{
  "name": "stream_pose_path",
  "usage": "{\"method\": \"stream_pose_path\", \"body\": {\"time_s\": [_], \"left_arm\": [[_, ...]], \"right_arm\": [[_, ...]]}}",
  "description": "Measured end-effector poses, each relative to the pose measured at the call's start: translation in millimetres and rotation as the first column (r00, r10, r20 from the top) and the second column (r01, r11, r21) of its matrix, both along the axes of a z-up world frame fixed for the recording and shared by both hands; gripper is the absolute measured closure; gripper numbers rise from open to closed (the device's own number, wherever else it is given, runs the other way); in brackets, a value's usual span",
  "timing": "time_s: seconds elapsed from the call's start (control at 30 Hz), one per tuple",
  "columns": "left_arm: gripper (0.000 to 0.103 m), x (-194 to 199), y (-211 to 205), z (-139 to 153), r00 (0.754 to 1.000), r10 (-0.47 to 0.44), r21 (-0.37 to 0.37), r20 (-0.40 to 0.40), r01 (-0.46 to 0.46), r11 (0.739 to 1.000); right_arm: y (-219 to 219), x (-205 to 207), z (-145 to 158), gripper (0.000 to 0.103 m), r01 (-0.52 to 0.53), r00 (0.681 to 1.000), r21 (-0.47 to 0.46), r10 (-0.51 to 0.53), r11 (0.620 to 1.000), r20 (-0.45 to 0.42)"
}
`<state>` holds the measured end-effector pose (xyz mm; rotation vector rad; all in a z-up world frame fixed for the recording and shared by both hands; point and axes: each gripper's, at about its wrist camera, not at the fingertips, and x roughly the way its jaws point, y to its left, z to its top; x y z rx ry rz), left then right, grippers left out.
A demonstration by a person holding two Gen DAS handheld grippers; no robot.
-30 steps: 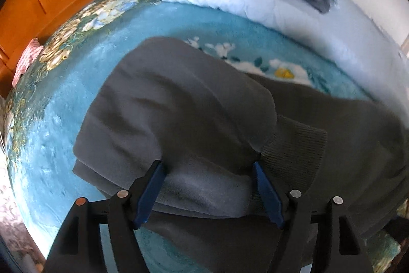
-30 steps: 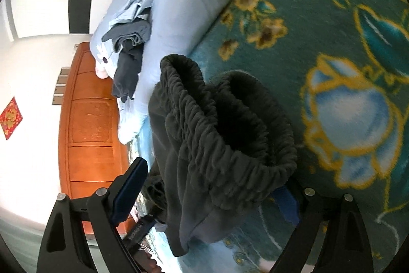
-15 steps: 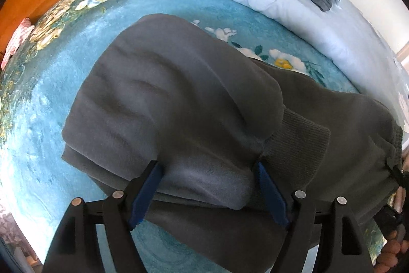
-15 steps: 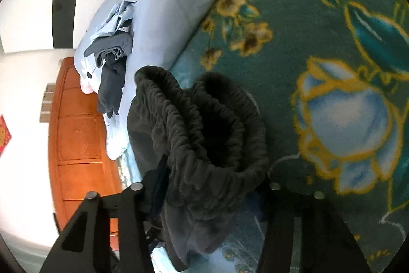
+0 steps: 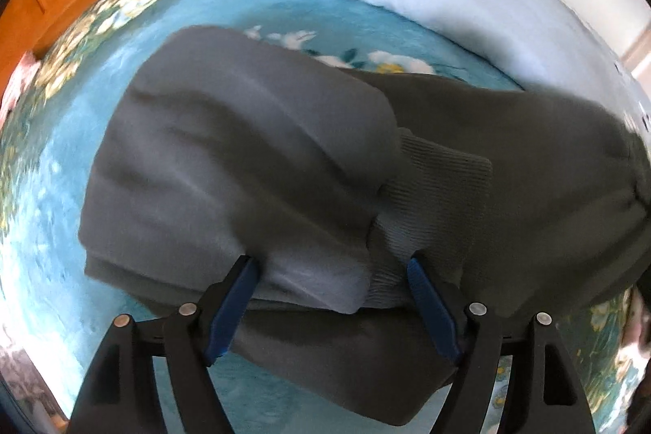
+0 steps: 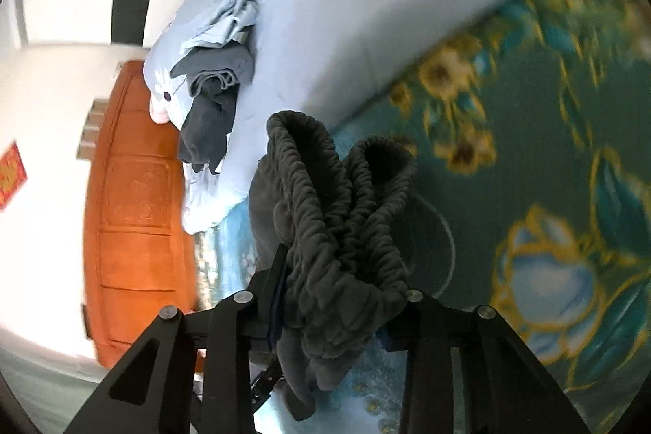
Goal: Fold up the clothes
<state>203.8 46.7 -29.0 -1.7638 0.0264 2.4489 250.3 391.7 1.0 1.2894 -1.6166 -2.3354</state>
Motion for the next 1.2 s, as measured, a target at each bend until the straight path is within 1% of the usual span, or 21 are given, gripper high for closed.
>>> {"method": "stream_pose_path", "body": {"time_s": [0.07, 0.13, 0.2, 0.3, 0.37, 0.4, 0.47, 0.53, 0.6, 0.67, 0.7, 0.8, 0.83, 0.9, 0.93, 0.97, 1.03, 1.1, 1.13, 1.17, 1.2], "left_arm": [[0.024, 1.4, -7.6, 4.2, 1.000, 0.029, 0.042, -0.001, -0.029, 0.999], [0.023, 6.2, -28.3, 10.4, 0.997, 0.080, 0.142, 0.003, -0.079, 0.987], [0.023, 13.0, -51.0, 15.8, 0.991, 0.130, 0.186, -0.008, -0.127, 0.974], [0.023, 18.8, -91.4, 18.9, 0.977, 0.215, 0.227, -0.007, -0.208, 0.951], [0.023, 22.4, -122.3, 24.0, 0.952, 0.307, 0.267, -0.008, -0.294, 0.918], [0.023, 24.6, -138.3, 27.9, 0.935, 0.355, 0.307, -0.010, -0.335, 0.891], [0.023, 29.7, -170.8, 37.0, 0.891, 0.455, 0.396, -0.010, -0.414, 0.820], [0.023, 32.2, -189.3, 43.3, 0.866, 0.500, 0.426, -0.021, -0.445, 0.788], [0.023, 34.5, -203.4, 46.5, 0.848, 0.529, 0.451, -0.026, -0.462, 0.763], [0.023, 37.3, -216.2, 43.6, 0.829, 0.559, 0.487, -0.006, -0.485, 0.726], [0.023, 37.1, -219.4, 41.3, 0.825, 0.565, 0.495, 0.004, -0.493, 0.715], [0.023, 37.2, -227.6, 31.1, 0.805, 0.592, 0.518, 0.049, -0.527, 0.674], [0.023, 36.6, -229.5, 27.7, 0.798, 0.600, 0.526, 0.062, -0.537, 0.660], [0.023, 33.3, -234.5, 23.4, 0.786, 0.614, 0.530, 0.074, -0.552, 0.643], [0.023, 33.5, -235.8, 21.4, 0.780, 0.621, 0.529, 0.080, -0.561, 0.637], [0.023, 32.7, -237.4, 18.5, 0.774, 0.626, 0.531, 0.089, -0.569, 0.628], [0.023, 34.1, -240.6, 13.3, 0.760, 0.640, 0.546, 0.116, -0.587, 0.598], [0.023, 36.7, -245.1, 10.5, 0.748, 0.651, 0.558, 0.129, -0.598, 0.576], [0.023, 37.4, -246.1, 11.8, 0.748, 0.651, 0.565, 0.129, -0.595, 0.571], [0.023, 38.0, -247.0, 13.1, 0.747, 0.652, 0.572, 0.130, -0.593, 0.567], [0.023, 37.9, -246.3, 14.1, 0.752, 0.646, 0.578, 0.128, -0.586, 0.568]], "right_arm": [[-10.5, -7.2, 22.3, 0.067, -0.052, 0.998, 0.081, 0.055, 0.995, -0.029], [-25.5, -13.6, 47.3, 0.067, -0.102, 0.991, 0.166, 0.115, 0.981, -0.065], [-45.7, -20.9, 72.2, 0.067, -0.141, 0.980, 0.249, 0.170, 0.958, -0.101], [-87.1, -35.7, 107.0, 0.067, -0.206, 0.953, 0.372, 0.271, 0.905, -0.133], [-122.4, -47.9, 128.2, 0.067, -0.249, 0.929, 0.469, 0.346, 0.848, -0.132], [-141.9, -53.6, 137.4, 0.066, -0.272, 0.912, 0.513, 0.389, 0.814, -0.133], [-183.7, -62.3, 150.2, 0.066, -0.321, 0.872, 0.592, 0.474, 0.740, -0.120], [-233.4, -70.3, 154.7, 0.066, -0.370, 0.828, 0.674, 0.556, 0.639, -0.071], [-275.3, -71.5, 150.6, 0.065, -0.410, 0.790, 0.722, 0.613, 0.557, -0.024], [-321.1, -73.9, 138.5, 0.065, -0.445, 0.753, 0.773, 0.656, 0.453, 0.049], [-339.4, -74.7, 130.6, 0.064, -0.467, 0.734, 0.786, 0.673, 0.405, 0.089], [-381.7, -72.8, 104.5, 0.059, -0.523, 0.689, 0.798, 0.700, 0.300, 0.189], [-387.2, -68.5, 96.4, 0.058, -0.536, 0.676, 0.799, 0.705, 0.273, 0.213], [-401.8, -70.4, 79.8, 0.057, -0.553, 0.654, 0.809, 0.705, 0.198, 0.274], [-404.7, -68.6, 75.8, 0.056, -0.557, 0.649, 0.810, 0.706, 0.186, 0.284], [-405.5, -66.5, 74.5, 0.055, -0.565, 0.643, 0.803, 0.710, 0.189, 0.286], [-406.8, -62.6, 72.2, 0.043, -0.583, 0.632, 0.789, 0.719, 0.196, 0.289], [-405.1, -60.9, 74.1, 0.041, -0.603, 0.614, 0.771, 0.737, 0.204, 0.284], [-403.1, -61.5, 77.0, 0.040, -0.615, 0.602, 0.756, 0.752, 0.222, 0.269], [-400.6, -63.5, 80.7, 0.039, -0.632, 0.592, 0.731, 0.769, 0.256, 0.243], [-392.8, -66.6, 84.8, 0.034, -0.652, 0.586, 0.692, 0.784, 0.308, 0.203]]}}
